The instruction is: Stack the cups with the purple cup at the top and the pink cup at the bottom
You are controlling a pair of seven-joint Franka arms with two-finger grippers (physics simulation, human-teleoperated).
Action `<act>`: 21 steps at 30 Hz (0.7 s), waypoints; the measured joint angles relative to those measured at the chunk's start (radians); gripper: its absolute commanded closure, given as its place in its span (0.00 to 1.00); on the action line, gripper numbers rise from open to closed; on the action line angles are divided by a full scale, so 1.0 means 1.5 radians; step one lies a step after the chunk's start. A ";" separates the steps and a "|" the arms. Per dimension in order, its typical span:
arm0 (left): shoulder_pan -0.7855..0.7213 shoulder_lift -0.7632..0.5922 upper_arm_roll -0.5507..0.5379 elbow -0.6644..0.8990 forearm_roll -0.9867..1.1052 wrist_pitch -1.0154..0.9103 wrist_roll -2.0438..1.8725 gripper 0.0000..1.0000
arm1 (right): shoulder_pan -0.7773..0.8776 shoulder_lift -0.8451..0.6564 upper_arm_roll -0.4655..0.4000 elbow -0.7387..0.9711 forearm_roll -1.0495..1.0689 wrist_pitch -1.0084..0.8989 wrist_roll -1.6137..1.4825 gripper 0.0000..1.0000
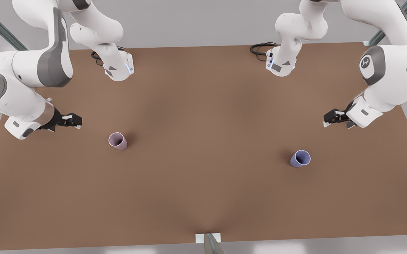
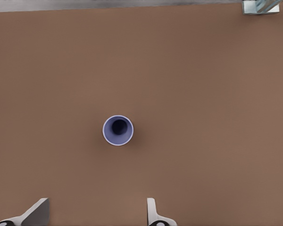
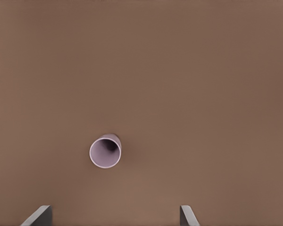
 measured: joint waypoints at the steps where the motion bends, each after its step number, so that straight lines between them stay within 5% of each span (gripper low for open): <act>1: -0.001 0.000 0.000 0.000 0.000 0.004 0.001 0.00 | 0.000 0.000 0.000 0.000 0.000 0.002 0.000 0.00; 8: -0.003 0.000 0.000 -0.017 -0.004 0.015 0.009 0.00 | 0.014 0.006 0.000 -0.097 0.000 0.041 0.001 0.00; 21: -0.002 0.005 0.000 -0.024 -0.006 -0.004 0.019 0.00 | 0.018 0.010 -0.008 -0.403 0.017 0.369 0.033 0.00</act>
